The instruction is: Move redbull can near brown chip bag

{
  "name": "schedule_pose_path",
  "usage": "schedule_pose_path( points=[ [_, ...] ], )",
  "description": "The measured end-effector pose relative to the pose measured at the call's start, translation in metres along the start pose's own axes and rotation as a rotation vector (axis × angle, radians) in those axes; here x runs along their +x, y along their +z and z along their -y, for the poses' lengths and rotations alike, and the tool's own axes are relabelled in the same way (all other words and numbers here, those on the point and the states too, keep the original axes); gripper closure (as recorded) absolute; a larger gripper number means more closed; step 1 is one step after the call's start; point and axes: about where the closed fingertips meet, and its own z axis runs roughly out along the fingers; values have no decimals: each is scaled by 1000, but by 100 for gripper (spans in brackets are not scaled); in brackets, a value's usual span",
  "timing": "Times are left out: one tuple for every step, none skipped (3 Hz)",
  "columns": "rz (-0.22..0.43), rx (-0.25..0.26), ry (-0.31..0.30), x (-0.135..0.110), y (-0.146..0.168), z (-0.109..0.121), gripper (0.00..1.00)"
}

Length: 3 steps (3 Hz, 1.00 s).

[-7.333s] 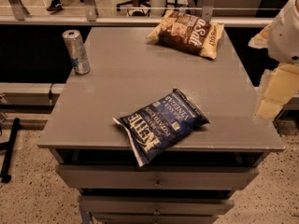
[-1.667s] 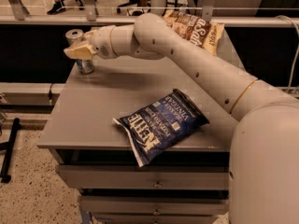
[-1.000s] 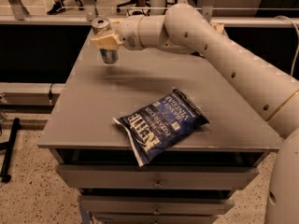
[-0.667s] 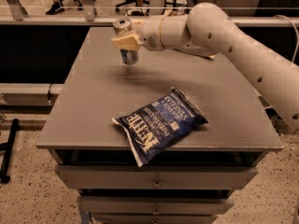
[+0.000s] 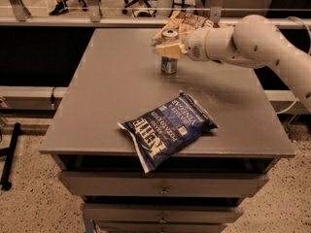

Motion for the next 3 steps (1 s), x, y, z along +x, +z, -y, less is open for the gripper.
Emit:
schedule_pose_path(
  points=[
    [-2, 4, 3, -3, -3, 2, 100],
    [-2, 4, 3, -7, -4, 3, 100],
    [-2, 4, 3, -8, -5, 3, 75]
  ],
)
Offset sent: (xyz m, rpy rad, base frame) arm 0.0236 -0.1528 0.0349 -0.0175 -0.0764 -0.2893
